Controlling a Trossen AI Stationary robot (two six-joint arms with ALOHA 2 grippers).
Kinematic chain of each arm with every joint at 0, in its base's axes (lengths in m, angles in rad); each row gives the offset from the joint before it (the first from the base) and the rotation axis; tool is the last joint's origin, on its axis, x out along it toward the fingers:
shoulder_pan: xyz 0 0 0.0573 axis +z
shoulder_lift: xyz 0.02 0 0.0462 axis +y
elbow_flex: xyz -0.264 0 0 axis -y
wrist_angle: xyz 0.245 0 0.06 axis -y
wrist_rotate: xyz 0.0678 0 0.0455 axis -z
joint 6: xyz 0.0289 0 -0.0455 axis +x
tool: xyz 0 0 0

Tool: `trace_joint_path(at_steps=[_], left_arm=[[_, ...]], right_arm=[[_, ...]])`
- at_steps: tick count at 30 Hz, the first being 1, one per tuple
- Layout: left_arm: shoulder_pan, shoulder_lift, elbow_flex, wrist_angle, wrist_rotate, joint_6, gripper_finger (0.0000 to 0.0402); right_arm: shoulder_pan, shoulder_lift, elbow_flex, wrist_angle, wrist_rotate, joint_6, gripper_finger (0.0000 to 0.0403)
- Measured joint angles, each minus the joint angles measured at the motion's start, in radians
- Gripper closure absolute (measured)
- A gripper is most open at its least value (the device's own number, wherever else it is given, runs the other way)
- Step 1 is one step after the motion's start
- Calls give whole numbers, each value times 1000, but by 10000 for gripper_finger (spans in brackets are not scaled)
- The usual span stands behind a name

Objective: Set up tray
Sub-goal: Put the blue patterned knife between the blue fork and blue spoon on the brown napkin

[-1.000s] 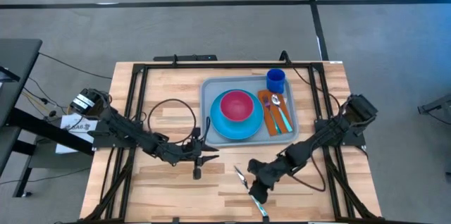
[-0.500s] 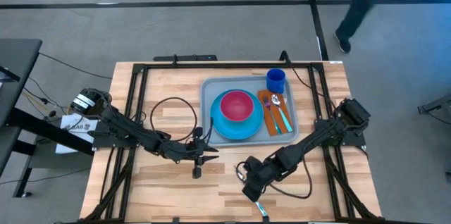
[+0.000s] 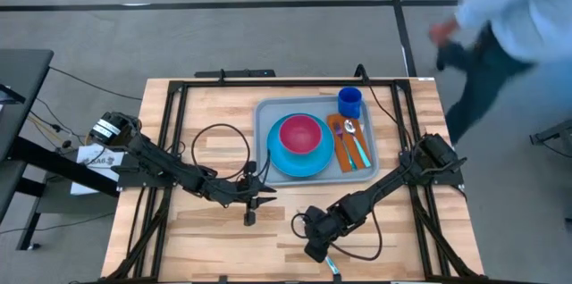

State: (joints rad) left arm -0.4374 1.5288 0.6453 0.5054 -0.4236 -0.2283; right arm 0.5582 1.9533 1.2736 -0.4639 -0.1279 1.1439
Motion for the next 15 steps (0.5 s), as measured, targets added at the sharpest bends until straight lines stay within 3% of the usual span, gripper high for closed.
trace_joint_path(at_steps=[15], left_arm=[[0, 0, 0, -2, 0, 0, 319]], right_arm=[[6, 20, 1, 17, 48, 7, 320]])
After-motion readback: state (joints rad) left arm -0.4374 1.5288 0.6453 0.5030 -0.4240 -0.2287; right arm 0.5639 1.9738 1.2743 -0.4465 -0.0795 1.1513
